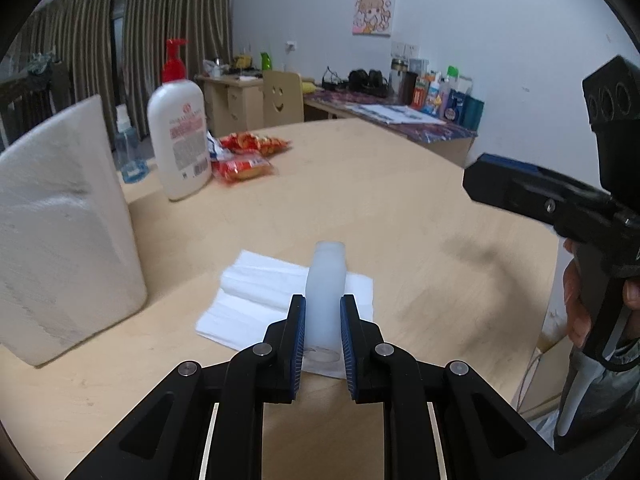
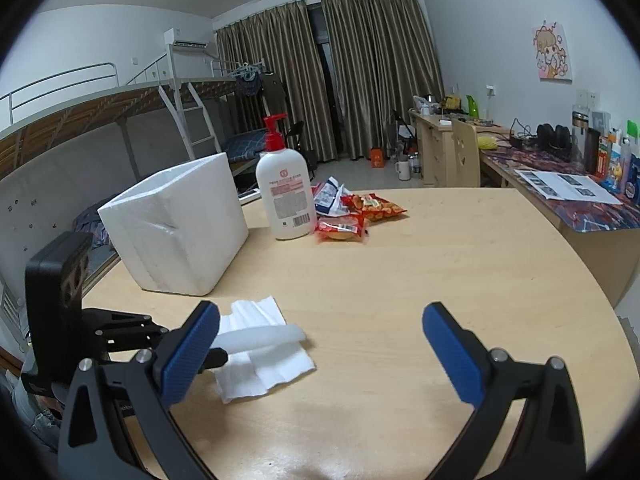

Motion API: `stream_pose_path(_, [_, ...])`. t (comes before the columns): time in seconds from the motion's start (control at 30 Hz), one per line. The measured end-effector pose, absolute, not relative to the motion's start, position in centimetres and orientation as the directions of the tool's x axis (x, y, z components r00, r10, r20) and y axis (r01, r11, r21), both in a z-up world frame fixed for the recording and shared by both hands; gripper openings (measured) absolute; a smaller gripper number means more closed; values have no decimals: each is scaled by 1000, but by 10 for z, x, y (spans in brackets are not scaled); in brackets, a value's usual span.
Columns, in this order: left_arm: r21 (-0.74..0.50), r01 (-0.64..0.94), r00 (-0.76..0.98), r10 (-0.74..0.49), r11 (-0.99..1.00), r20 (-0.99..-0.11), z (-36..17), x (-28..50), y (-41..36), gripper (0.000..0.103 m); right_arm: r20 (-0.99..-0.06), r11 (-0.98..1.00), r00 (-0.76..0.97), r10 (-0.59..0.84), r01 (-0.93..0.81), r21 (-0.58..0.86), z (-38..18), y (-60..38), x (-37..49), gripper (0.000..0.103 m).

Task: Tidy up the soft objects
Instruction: 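Close the left tool on the white foam bar and lift it off the tissue, then pinch the white tissue with the right tool and lift it while the left tool holds the bar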

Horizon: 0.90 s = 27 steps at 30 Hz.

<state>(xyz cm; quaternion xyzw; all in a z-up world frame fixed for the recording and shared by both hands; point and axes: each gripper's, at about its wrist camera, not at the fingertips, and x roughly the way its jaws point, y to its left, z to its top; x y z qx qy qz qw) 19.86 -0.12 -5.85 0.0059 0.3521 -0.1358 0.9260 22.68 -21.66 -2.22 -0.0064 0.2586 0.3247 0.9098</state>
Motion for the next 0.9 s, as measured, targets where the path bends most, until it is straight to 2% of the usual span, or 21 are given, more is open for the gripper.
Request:
stream_pose_path(0.4, [-52, 165, 796, -164, 985, -582, -23, 161, 31, 18, -460, 757, 640, 615, -642, 119, -13, -198, 205, 103])
stream_pose_path(0.9, [-67, 67, 825, -93, 995, -557, -18, 136, 65, 18, -558, 710, 561, 611, -701, 73, -42, -143, 208, 103])
